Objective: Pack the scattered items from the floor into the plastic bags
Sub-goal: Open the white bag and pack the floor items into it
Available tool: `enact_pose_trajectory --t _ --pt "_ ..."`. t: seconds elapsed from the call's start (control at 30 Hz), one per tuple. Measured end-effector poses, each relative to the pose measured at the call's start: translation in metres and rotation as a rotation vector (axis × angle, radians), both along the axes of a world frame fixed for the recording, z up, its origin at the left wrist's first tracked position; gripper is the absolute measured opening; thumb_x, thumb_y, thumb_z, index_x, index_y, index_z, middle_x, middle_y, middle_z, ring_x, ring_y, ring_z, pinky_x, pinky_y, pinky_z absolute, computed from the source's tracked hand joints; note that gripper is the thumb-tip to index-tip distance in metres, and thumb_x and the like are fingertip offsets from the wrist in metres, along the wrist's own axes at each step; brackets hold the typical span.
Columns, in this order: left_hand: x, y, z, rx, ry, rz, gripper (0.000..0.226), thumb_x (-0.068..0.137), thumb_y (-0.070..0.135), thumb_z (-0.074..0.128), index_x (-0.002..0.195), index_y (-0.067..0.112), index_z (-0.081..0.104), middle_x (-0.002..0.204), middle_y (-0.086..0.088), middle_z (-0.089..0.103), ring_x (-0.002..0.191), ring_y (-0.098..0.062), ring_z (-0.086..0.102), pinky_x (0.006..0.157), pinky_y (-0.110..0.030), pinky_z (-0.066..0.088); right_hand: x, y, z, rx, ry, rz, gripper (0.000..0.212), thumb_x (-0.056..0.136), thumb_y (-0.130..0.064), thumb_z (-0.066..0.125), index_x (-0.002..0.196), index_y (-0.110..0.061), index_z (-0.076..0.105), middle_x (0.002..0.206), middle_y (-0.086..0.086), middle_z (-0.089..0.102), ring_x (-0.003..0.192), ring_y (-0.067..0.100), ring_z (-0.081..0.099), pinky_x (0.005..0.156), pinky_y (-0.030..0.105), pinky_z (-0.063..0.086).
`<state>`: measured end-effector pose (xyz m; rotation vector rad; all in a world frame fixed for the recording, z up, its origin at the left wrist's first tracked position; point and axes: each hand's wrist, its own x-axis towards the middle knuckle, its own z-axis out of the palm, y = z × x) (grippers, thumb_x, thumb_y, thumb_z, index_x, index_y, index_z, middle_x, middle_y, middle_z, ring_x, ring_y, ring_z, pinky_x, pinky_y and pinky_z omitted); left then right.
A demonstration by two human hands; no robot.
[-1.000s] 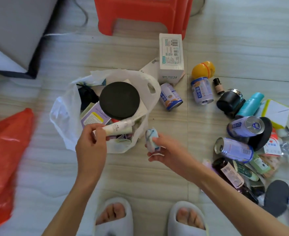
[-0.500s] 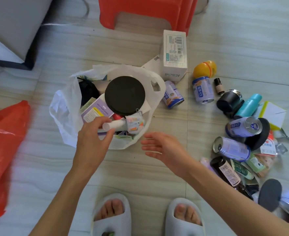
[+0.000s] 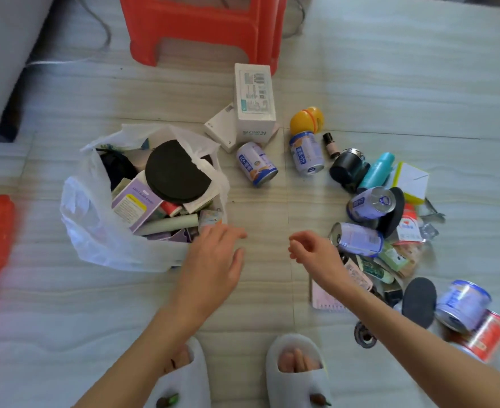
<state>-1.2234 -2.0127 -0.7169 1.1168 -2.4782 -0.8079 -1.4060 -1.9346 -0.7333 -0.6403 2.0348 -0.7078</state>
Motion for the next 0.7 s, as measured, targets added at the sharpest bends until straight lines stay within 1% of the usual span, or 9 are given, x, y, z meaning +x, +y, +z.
enact_pose_trajectory --t 0.07,0.13,0.23,0.33,0.4,0.47,0.53,0.6,0.7 --pt "-0.027 0.031 -0.014 0.105 -0.056 -0.185 0.036 0.081 0.030 0.041 0.104 0.013 0.062 0.102 -0.006 0.062 0.097 -0.024 0.057 0.083 -0.038 0.048 -0.027 0.021 0.003 -0.010 0.233 0.008 0.015 0.090 -0.012 0.053 0.101 -0.011 0.063 0.088 0.001 0.063 0.082 0.015 0.059 0.075 0.023 0.041" --pt "-0.052 0.054 -0.028 0.200 -0.160 -0.329 0.041 0.083 0.030 0.041 0.117 0.013 0.057 0.116 -0.009 0.058 0.109 -0.029 0.054 0.089 -0.041 0.048 -0.054 0.045 0.003 0.000 0.380 -0.051 0.018 0.090 -0.013 0.052 0.105 -0.008 0.062 0.090 0.002 0.060 0.084 0.015 0.056 0.074 0.023 0.037" --pt "-0.078 0.070 -0.044 0.240 -0.382 -0.487 0.047 0.090 0.018 0.045 0.136 0.015 0.037 0.143 -0.006 0.035 0.132 -0.024 0.033 0.102 -0.037 0.035 -0.084 0.081 -0.016 0.044 0.463 -0.206 0.019 0.088 -0.012 0.054 0.104 -0.004 0.059 0.100 0.012 0.060 0.093 0.025 0.058 0.079 0.030 0.040" --pt "-0.093 0.074 -0.058 0.176 -0.491 -0.596 0.054 0.087 0.010 0.045 0.139 0.012 0.029 0.148 -0.007 0.026 0.137 -0.023 0.025 0.104 -0.037 0.031 -0.096 0.108 -0.038 0.143 0.473 -0.157 0.030 0.086 -0.019 0.061 0.111 -0.004 0.057 0.112 0.015 0.057 0.109 0.030 0.052 0.090 0.032 0.037" --pt "-0.104 0.076 -0.071 0.168 -0.536 -0.621 0.061 0.089 0.012 0.045 0.144 0.010 0.019 0.153 -0.006 0.018 0.141 -0.021 0.018 0.109 -0.035 0.025 -0.099 0.118 -0.047 0.184 0.473 0.012 0.057 0.079 -0.036 0.068 0.124 -0.007 0.050 0.124 0.012 0.051 0.119 0.027 0.044 0.100 0.034 0.034" --pt "-0.118 0.077 -0.084 0.198 -0.560 -0.587 0.068 0.092 0.022 0.045 0.147 0.010 0.007 0.157 -0.006 0.006 0.144 -0.021 0.008 0.114 -0.034 0.015 -0.100 0.125 -0.055 0.264 0.506 0.215 0.090 0.070 -0.053 0.071 0.138 -0.007 0.035 0.139 0.011 0.040 0.131 0.027 0.034 0.110 0.039 0.029" --pt "-0.130 0.078 -0.096 0.242 -0.565 -0.524 0.078 0.091 0.033 0.049 0.148 0.009 0.000 0.157 -0.006 -0.001 0.145 -0.022 0.000 0.116 -0.034 0.010 -0.100 0.132 -0.064 0.359 0.567 0.374 0.106 0.066 -0.060 0.069 0.144 -0.006 0.021 0.148 0.012 0.029 0.139 0.027 0.024 0.116 0.040 0.020" --pt "-0.136 0.080 -0.104 0.258 -0.595 -0.480 0.087 0.088 0.039 0.052 0.147 0.008 -0.003 0.157 -0.006 -0.005 0.145 -0.022 -0.003 0.116 -0.036 0.010 -0.103 0.135 -0.070 0.386 0.616 0.449 0.105 0.067 -0.060 0.069 0.143 -0.005 0.021 0.148 0.013 0.030 0.138 0.027 0.024 0.116 0.038 0.020" --pt "-0.142 0.092 -0.109 0.192 -0.645 -0.421 0.094 0.085 0.046 0.054 0.147 0.007 -0.005 0.157 -0.008 -0.002 0.145 -0.024 -0.001 0.115 -0.039 0.009 -0.109 0.135 -0.072 0.354 0.660 0.464 0.087 0.069 -0.054 0.069 0.136 -0.011 0.033 0.133 0.010 0.045 0.123 0.028 0.039 0.105 0.038 0.030"
